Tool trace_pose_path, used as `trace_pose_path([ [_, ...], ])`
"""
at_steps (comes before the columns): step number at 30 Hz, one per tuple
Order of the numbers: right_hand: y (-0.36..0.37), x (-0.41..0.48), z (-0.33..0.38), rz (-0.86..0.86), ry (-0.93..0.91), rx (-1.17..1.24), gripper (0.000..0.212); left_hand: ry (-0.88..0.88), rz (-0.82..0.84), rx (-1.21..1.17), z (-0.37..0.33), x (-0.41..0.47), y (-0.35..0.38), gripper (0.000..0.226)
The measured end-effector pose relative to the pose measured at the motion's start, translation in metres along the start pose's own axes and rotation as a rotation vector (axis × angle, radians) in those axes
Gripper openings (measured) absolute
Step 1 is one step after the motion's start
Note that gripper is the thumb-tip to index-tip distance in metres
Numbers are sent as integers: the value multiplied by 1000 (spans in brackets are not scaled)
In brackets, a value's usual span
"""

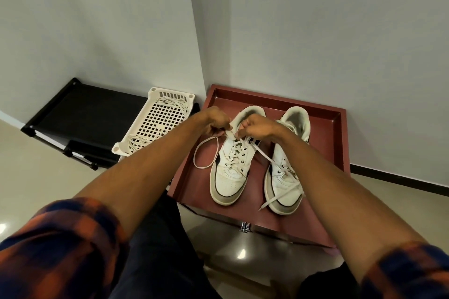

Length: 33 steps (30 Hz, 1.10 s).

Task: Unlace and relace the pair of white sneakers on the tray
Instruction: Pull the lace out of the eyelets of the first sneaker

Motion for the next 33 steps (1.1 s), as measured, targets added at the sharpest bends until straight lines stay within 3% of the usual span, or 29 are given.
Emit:
trace_pose_path([
  [5, -4, -12, 2, -34, -3, 159, 18, 11, -35, -67, -1, 2, 0, 24],
  [10, 12, 1, 9, 123, 35, -83, 22, -11, -14, -48, -1, 3, 3, 26],
  [16, -5, -19, 13, 118, -80, 295, 31, -2, -39, -44, -2, 5, 5, 6],
  [21, 6, -12, 24, 174, -47, -31, 23, 8, -105, -96, 1, 1, 1, 26],
  [25, -18, -22, 18, 29, -110, 301, 38, 10, -151, -82, -1, 3, -3, 34],
  [28, -24, -35, 20, 102, -129, 448, 23, 5, -139, -74, -1, 2, 0, 34],
  [33, -16, -41, 38, 78, -118, -92, 26, 45, -183, -54, -6, -5, 0, 21],
])
Point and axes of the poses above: each hand's wrist, its own x-axis towards the middle knuckle, its own y-axis out of the palm, z = x × y, the point moved 8 cm from there along x, towards the middle knuckle, and after that the axes turned 2 degrees about -z, right-handed, at the moved point
